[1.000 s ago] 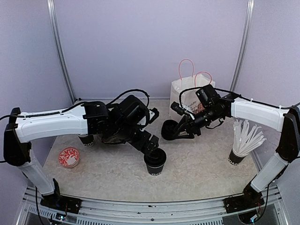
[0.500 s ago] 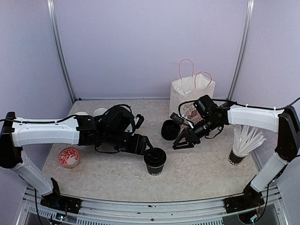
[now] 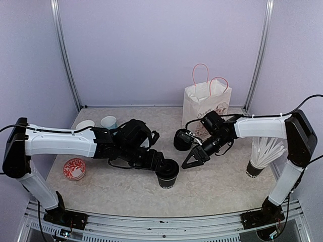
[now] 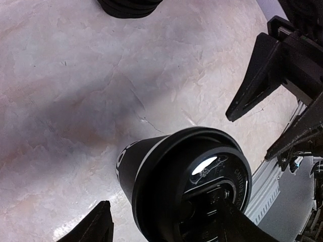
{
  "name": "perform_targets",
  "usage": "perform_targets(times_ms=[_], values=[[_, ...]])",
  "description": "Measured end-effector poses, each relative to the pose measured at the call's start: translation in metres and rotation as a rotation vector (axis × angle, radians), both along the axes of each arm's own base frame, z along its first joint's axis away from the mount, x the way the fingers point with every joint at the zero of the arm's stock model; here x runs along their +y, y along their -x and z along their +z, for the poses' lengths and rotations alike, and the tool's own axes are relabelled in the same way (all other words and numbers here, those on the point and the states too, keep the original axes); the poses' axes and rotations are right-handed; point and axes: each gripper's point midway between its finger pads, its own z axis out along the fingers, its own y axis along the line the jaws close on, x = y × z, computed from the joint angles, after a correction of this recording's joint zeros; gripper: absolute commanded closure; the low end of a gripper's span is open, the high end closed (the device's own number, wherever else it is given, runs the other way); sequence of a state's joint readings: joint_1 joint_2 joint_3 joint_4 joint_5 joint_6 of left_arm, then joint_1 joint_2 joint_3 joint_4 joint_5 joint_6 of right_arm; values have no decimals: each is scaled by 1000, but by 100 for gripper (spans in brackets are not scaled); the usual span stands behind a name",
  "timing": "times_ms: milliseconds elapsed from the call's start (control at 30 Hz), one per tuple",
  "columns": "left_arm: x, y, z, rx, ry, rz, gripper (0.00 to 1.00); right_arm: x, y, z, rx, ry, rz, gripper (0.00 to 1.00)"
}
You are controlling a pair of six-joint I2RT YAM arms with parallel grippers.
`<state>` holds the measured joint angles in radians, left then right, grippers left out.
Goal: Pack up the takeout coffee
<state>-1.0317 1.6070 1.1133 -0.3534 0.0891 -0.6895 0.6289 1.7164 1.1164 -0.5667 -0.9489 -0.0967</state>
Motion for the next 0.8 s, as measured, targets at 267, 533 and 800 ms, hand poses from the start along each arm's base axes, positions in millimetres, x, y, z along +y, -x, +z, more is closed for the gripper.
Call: perform_targets(times_ms=[267, 533, 800], values=[[-2, 3, -5, 22, 3, -9, 37, 16, 7, 1, 33, -26, 48, 56], [-6, 5, -7, 29, 22, -21, 40, 23, 6, 0, 54, -32, 56, 68], [-11, 3, -10, 40, 40, -30, 44, 25, 2, -6, 91, -4, 43, 76]])
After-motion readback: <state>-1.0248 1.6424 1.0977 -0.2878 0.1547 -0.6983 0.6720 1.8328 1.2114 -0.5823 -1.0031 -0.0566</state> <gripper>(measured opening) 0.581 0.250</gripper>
